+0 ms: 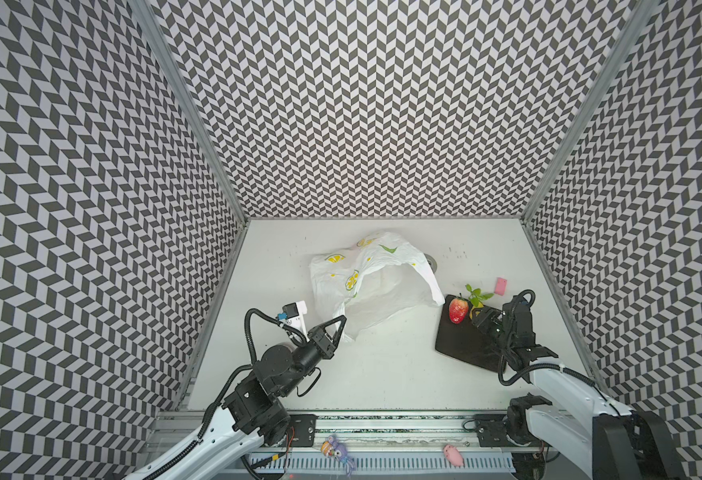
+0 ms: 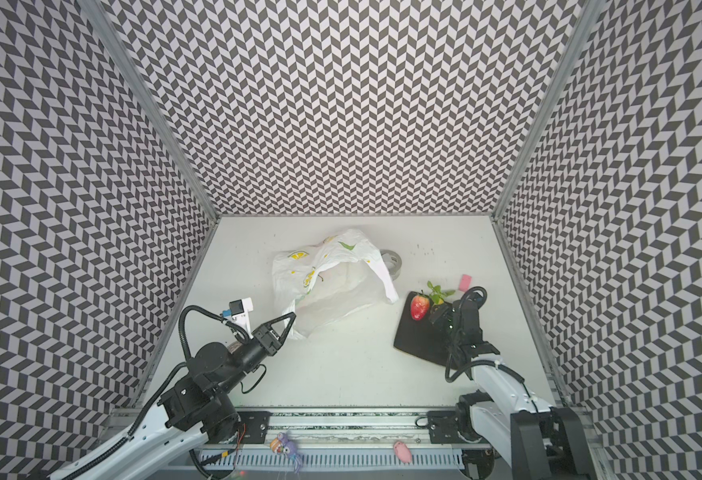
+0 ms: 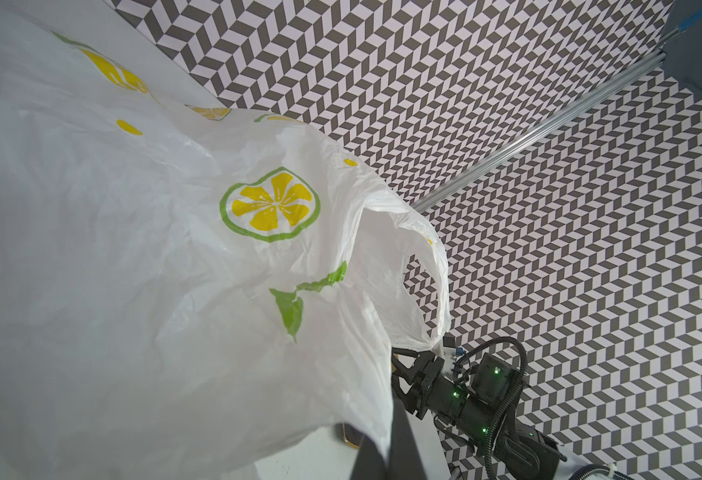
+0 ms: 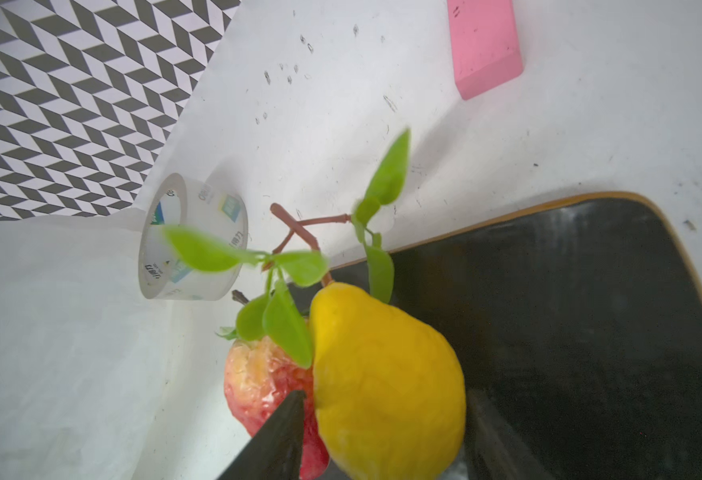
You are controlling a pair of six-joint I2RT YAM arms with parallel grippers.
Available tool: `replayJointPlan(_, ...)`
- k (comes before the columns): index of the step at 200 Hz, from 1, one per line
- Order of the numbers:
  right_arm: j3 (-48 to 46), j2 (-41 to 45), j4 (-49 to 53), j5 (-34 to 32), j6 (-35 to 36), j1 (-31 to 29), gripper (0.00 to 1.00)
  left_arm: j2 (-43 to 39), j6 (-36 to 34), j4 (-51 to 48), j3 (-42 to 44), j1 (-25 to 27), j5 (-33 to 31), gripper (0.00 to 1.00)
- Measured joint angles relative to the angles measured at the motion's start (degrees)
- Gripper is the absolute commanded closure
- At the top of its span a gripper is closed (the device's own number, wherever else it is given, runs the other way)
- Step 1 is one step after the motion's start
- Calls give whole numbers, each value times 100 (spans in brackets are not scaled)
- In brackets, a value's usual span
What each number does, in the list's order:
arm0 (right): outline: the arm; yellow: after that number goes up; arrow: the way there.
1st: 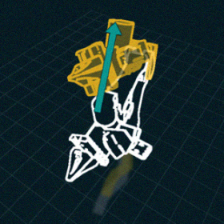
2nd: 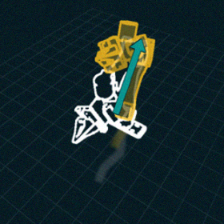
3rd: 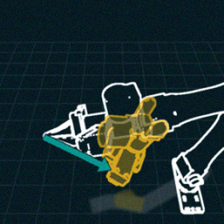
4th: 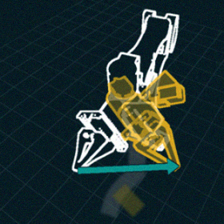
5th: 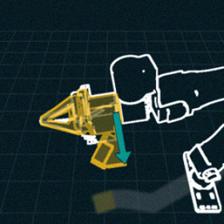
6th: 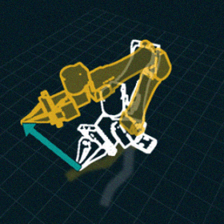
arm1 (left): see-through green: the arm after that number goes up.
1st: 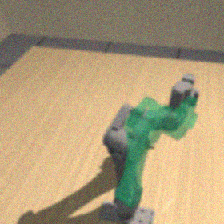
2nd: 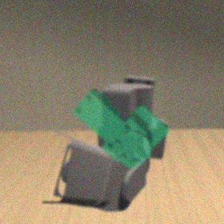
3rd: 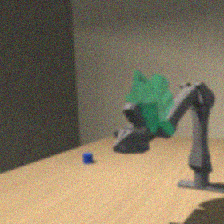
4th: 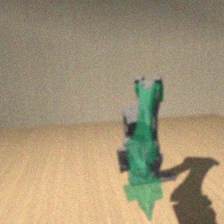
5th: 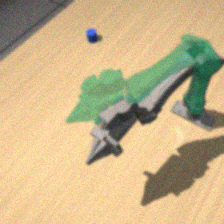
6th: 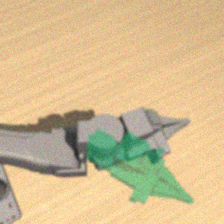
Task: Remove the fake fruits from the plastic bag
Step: 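Lift the lemon out of the bag and carry it over the black tray, then lower the lemon onto the tray beside the strawberry and open the right gripper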
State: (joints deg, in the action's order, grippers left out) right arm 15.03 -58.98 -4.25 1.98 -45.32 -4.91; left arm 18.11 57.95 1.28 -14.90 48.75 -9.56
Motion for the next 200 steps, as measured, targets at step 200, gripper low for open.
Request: replayJointPlan(200,2114,2332,2004,-50,1062,-2544,46,293,0,199,0,0,28,100)
